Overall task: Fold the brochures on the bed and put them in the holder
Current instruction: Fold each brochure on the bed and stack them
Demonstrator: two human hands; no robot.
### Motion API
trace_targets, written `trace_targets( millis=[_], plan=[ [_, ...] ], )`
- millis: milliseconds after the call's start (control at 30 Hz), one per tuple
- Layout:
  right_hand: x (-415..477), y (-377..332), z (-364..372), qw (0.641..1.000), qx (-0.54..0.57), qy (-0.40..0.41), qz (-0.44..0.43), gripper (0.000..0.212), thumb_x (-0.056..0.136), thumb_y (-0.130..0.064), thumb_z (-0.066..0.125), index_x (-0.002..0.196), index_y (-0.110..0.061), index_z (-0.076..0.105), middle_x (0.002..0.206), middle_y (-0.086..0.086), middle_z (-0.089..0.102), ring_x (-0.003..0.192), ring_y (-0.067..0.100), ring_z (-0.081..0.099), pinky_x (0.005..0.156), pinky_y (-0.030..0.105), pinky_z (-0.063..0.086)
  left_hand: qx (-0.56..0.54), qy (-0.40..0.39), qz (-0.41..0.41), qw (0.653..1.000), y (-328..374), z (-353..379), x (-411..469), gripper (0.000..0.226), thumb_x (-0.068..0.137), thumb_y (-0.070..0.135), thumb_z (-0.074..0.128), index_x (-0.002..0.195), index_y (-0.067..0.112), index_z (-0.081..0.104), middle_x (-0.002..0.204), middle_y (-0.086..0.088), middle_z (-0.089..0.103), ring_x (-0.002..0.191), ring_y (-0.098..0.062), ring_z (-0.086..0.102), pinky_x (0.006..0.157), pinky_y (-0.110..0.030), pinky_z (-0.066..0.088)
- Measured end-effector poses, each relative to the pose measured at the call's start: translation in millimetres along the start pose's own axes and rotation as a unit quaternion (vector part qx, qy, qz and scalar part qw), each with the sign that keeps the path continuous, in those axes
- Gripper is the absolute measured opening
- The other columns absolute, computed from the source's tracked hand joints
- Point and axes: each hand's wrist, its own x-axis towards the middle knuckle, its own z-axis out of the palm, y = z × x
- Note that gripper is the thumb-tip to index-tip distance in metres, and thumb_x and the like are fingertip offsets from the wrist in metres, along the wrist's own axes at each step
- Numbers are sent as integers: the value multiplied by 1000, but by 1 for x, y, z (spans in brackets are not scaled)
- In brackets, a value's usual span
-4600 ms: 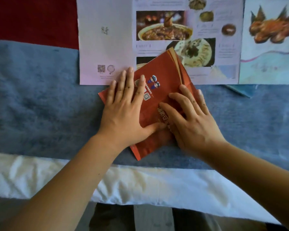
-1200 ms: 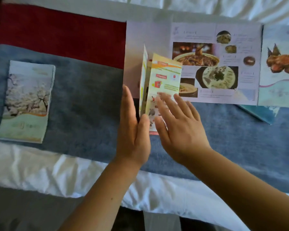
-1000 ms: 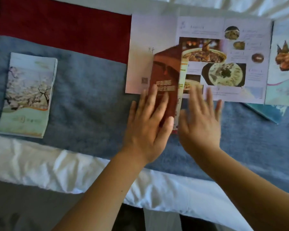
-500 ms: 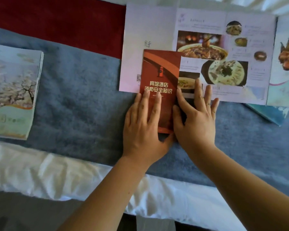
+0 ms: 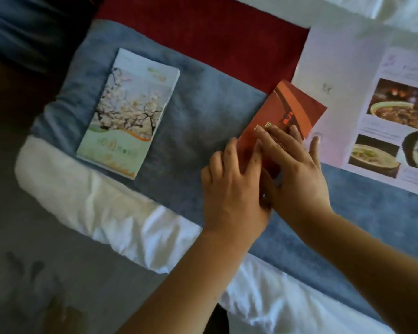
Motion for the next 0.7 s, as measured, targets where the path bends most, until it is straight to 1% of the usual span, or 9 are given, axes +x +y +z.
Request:
trace_targets(
  millis=[67, 100, 167, 267, 367, 533, 633, 700],
  plan=[
    [14, -19, 9, 999, 25, -11, -23, 64, 97, -17, 71, 155, -25, 46, 162, 2, 42, 157, 32, 21, 126, 55, 21, 17, 18, -14, 1000, -20, -14, 6, 89, 70, 39, 78, 153, 30, 45, 156, -10, 42, 130, -31, 43, 100, -43, 33],
    [21, -29, 14, 999, 32, -13, -34, 63, 97, -17, 71, 155, -24, 46, 162, 2, 42, 157, 32, 22, 126, 53, 22, 30, 29, -24, 999, -31, -21, 8, 88, 71, 36, 79, 152, 31, 46, 156, -8, 42, 131, -30, 44, 100, -43, 30],
    [35, -47, 23, 998, 43, -13, -48, 60, 100, -19, 67, 156, -22, 45, 163, 1, 41, 157, 31, 22, 127, 53, 21, 55, 48, -42, 996, -56, -34, 12, 83, 72, 31, 78, 150, 31, 48, 154, -5, 44, 130, -28, 45, 99, -42, 27],
    [57, -76, 37, 997, 48, -23, -61, 58, 102, -18, 63, 157, -20, 44, 163, 1, 41, 156, 33, 26, 126, 56, 21, 62, 74, -73, 993, -95, -53, 19, 71, 73, 24, 75, 141, 28, 56, 149, -1, 49, 127, -26, 48, 94, -40, 27],
    [80, -106, 54, 995, 36, -51, -79, 55, 103, -17, 60, 156, -21, 46, 164, 0, 38, 157, 32, 23, 128, 54, 18, 53, 77, -111, 989, -134, -70, 28, 78, 72, 24, 73, 147, 21, 51, 149, 1, 50, 129, -24, 49, 95, -39, 27],
    [110, -152, 84, 988, -4, -80, -130, 51, 106, -29, 54, 156, -23, 45, 168, -1, 30, 159, 32, 12, 129, 49, 4, 15, 75, -152, 985, -189, -83, 29, 85, 72, 29, 85, 149, 18, 50, 152, 0, 50, 136, -24, 48, 101, -40, 28],
    [121, -170, 99, 986, -23, -89, -140, 50, 105, -27, 57, 154, -21, 47, 167, 2, 32, 158, 35, 15, 129, 54, 8, -13, 65, -178, 982, -209, -83, 24, 88, 69, 31, 85, 149, 18, 50, 151, 1, 50, 134, -22, 49, 99, -38, 26],
    [125, -175, 106, 986, -38, -92, -135, 52, 105, -26, 58, 156, -23, 46, 169, 5, 27, 159, 34, 13, 129, 53, 7, -17, 68, -179, 981, -216, -78, 19, 86, 72, 36, 84, 149, 16, 51, 148, 0, 52, 132, -23, 52, 95, -37, 26]
  ],
)
